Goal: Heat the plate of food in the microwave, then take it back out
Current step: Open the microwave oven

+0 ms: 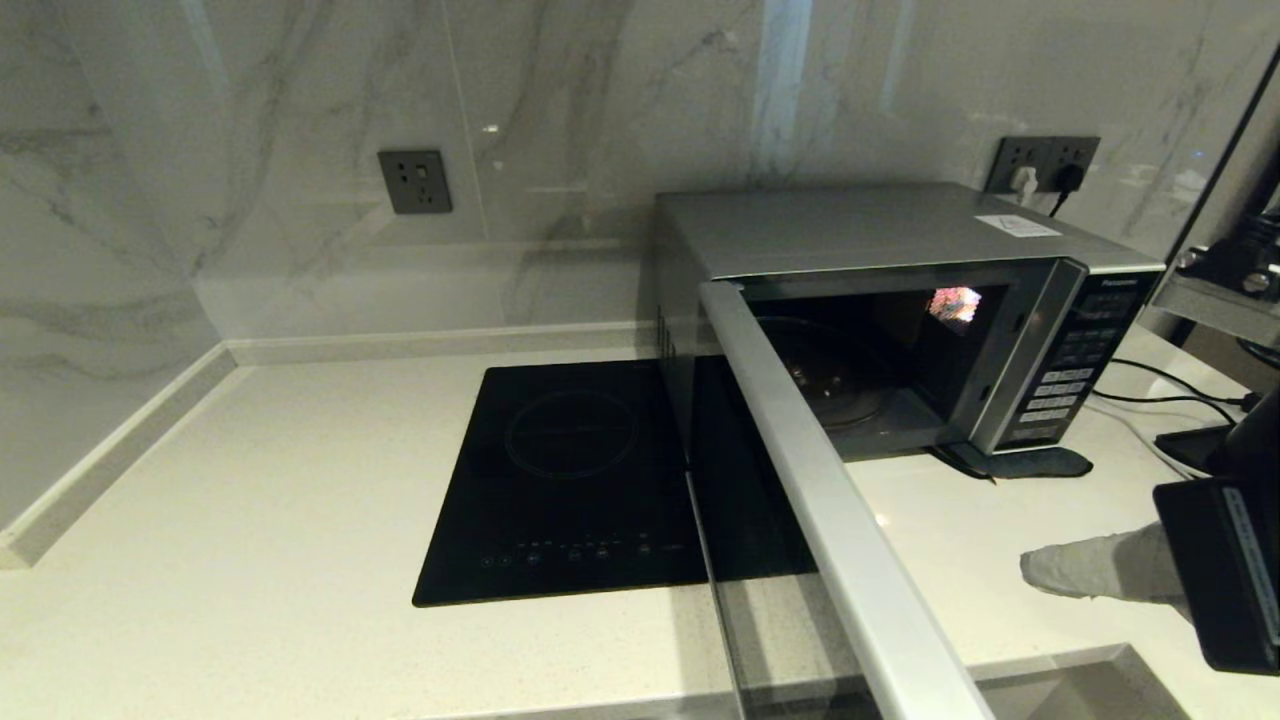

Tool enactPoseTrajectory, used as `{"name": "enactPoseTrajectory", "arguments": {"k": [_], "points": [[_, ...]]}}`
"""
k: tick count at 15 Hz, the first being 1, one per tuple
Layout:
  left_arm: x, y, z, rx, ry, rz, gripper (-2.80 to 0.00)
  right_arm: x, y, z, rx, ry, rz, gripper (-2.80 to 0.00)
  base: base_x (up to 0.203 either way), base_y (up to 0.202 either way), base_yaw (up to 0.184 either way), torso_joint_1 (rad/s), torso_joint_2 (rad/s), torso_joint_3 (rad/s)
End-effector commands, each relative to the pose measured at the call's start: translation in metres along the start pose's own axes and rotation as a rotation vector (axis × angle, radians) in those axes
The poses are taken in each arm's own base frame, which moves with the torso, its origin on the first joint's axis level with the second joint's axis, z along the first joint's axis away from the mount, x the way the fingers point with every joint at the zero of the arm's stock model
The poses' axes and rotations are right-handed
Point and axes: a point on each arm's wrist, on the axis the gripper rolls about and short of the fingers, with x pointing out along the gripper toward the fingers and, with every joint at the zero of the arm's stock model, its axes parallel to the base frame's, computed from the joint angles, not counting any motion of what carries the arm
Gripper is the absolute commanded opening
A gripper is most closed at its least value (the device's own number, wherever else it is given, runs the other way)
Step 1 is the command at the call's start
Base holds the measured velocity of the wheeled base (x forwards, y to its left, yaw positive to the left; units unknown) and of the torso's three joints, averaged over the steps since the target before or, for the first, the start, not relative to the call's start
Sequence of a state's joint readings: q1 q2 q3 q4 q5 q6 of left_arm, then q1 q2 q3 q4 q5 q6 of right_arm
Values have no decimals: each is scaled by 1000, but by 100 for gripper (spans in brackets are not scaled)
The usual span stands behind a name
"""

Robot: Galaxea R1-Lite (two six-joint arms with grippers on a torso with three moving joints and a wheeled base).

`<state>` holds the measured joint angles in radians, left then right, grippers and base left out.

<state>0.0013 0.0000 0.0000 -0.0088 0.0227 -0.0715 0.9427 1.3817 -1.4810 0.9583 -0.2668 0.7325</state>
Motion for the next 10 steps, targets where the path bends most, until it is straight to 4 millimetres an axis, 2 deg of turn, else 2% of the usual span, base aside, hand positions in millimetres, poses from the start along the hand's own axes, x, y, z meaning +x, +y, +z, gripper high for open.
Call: {"name": "enactPoseTrajectory", "arguments": {"k": [1,5,10], "points": [[0,0,0,-1,1,1,-280,4,21,2,-20,17,40,-280,0,0,0,0,0,0],[0,0,0,-1,1,1,-280,19,47,-2,-32,62,60,-280,0,0,0,0,0,0],[0,0,0,-1,1,1,-280,32,58,-5,-51,92,47,-280,0,0,0,0,0,0]]}}
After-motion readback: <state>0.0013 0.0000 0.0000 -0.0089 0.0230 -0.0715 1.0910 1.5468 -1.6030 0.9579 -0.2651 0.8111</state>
